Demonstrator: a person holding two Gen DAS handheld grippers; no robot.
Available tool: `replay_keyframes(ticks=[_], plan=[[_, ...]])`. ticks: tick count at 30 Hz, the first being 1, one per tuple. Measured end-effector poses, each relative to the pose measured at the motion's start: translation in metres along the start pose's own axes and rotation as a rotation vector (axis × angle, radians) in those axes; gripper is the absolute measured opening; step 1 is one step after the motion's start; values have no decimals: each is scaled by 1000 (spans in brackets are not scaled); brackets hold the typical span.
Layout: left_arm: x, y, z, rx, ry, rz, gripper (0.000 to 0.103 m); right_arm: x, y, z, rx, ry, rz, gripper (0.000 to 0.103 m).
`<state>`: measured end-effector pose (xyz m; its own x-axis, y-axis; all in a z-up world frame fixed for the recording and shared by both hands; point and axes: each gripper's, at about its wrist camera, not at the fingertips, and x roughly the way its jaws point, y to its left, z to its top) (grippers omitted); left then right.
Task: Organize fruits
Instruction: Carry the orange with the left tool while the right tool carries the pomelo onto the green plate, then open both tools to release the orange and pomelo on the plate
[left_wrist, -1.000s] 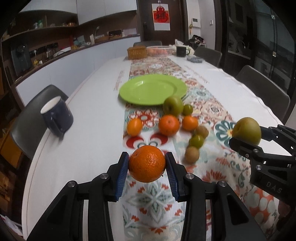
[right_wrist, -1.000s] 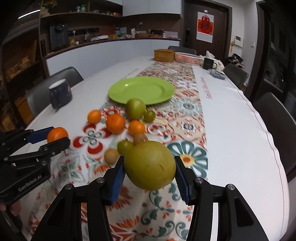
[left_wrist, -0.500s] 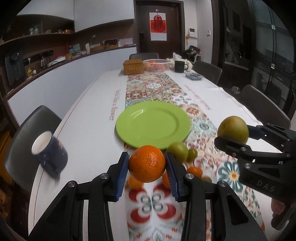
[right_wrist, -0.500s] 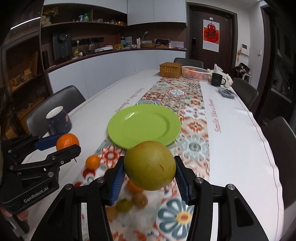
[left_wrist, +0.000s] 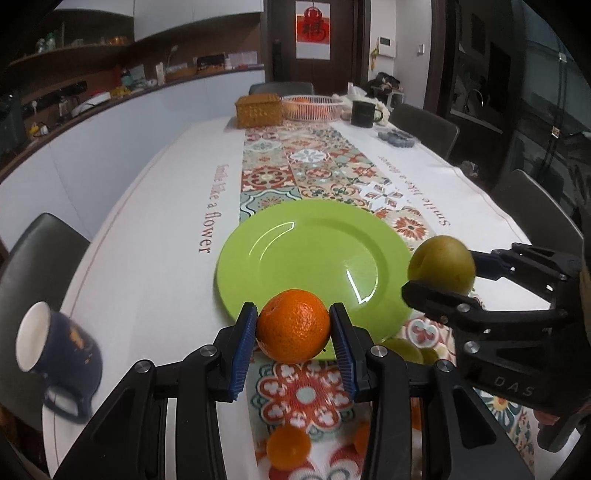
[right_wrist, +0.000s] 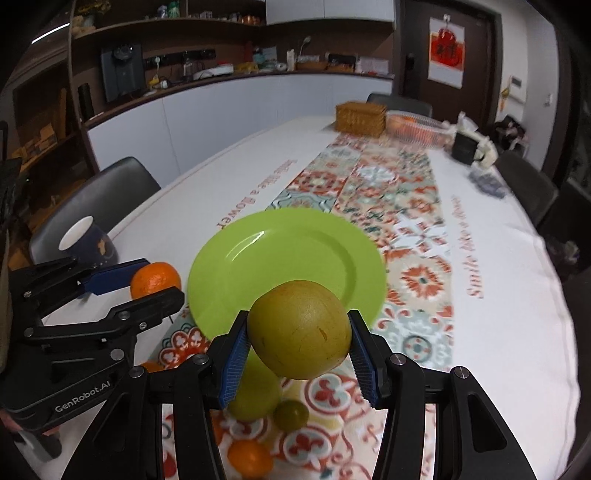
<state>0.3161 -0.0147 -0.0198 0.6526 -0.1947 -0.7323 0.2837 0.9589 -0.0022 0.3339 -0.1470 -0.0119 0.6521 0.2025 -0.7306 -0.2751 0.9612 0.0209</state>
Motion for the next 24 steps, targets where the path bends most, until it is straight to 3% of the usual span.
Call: replay_keyframes(ticks=[14, 17, 19, 24], plan=[[58, 13, 0, -16, 122, -31, 40, 54, -7, 7, -7, 89, 7, 52], [57, 15, 0, -28, 127, -17, 48, 57, -11, 5, 21, 104, 2, 53], [51, 15, -2, -23, 114, 8, 54, 49, -13, 2, 31, 79, -7, 59], [29, 14, -9, -19, 96, 46, 56, 19, -17, -2, 44, 13, -70, 67]])
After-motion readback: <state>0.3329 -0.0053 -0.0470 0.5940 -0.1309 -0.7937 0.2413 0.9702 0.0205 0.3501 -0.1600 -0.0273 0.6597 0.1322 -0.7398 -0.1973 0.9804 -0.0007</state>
